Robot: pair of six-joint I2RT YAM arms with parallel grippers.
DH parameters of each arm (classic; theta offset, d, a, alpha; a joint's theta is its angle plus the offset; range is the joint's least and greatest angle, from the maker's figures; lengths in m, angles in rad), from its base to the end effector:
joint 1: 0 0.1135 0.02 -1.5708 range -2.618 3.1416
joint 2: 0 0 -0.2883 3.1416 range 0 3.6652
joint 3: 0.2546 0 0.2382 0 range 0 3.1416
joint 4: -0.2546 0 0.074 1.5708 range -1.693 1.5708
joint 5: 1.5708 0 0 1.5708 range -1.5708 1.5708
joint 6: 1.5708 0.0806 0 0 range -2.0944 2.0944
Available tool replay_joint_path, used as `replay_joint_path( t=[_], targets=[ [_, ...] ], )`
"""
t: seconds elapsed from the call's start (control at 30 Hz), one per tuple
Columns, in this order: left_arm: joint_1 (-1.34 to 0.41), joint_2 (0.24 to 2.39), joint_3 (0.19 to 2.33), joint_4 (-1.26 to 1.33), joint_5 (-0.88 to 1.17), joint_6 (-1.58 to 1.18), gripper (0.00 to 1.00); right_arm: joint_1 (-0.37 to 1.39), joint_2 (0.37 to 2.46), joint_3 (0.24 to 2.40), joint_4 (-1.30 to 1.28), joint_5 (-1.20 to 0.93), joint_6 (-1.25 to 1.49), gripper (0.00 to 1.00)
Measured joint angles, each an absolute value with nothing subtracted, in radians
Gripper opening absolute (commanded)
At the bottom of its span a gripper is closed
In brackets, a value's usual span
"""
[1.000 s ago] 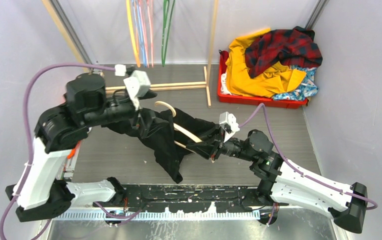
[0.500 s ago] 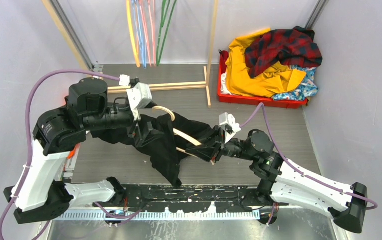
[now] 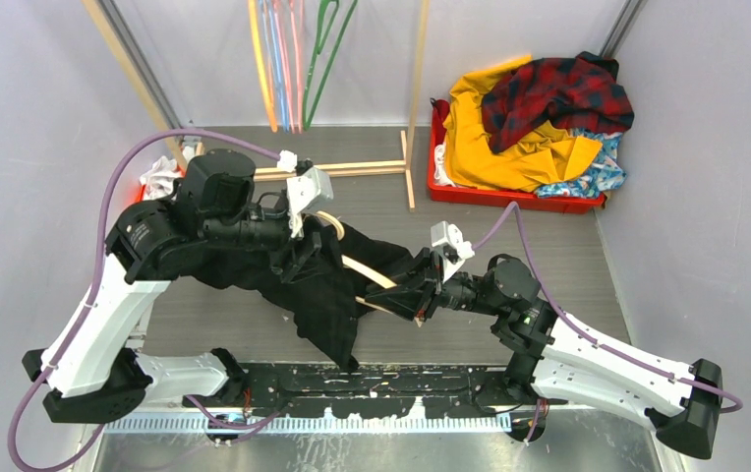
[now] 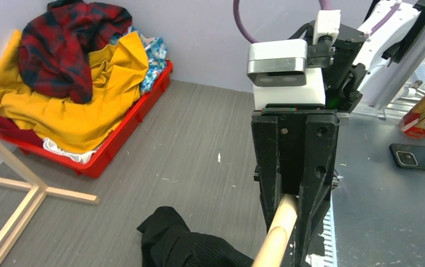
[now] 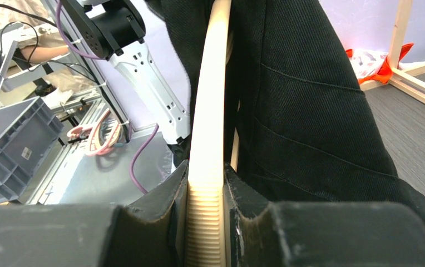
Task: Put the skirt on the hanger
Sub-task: Hang the skirt on the hanger.
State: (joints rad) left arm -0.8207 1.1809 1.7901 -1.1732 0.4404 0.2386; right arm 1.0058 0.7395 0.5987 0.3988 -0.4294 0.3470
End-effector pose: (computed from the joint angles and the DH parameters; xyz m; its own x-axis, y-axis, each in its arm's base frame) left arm 0.1039 -0.1619 0.4827 -0.1396 0.4635 -0.8750 0.9678 0.2506 -0.0217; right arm 0.0713 0.1751 0.3724 -0.2060 0.2526 -0.9454 -0.9713 0.0648 0.2289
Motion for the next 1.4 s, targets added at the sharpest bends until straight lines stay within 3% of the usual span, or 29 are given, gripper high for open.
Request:
replay_joint_path(
  t=[0.07,0.23,0.43,0.6,0.77,1.03,1.4],
  targets=[
    [-0.821,1.182,1.792,-1.176,0.45,0.234,0.16,1.006,0.74,0.599,0.4,-0.429,0.348,0.02],
    [-0.821,1.19,1.813,-1.212,0.484,0.241,0.0,1.004,0.75,0.599,0.402,-0.443,0.357,0.02],
    [-0.823,1.203,1.83,-1.234,0.5,0.244,0.0,1.004,0.757,0.6,0.402,-0.451,0.365,0.03],
    [-0.824,1.211,1.846,-1.25,0.503,0.252,0.0,1.004,0.761,0.641,0.329,-0.447,0.361,0.36],
    [-0.839,1.228,1.848,-1.251,0.549,0.239,0.0,1.006,0.713,0.712,0.212,-0.338,0.35,0.53],
    [-0.845,1.279,1.852,-1.247,0.618,0.245,0.0,1.006,0.44,0.759,0.004,-0.06,0.344,0.55],
    [-0.845,1.315,1.863,-1.245,0.644,0.244,0.0,1.006,0.431,0.661,-0.233,0.312,0.399,0.5]
  ],
)
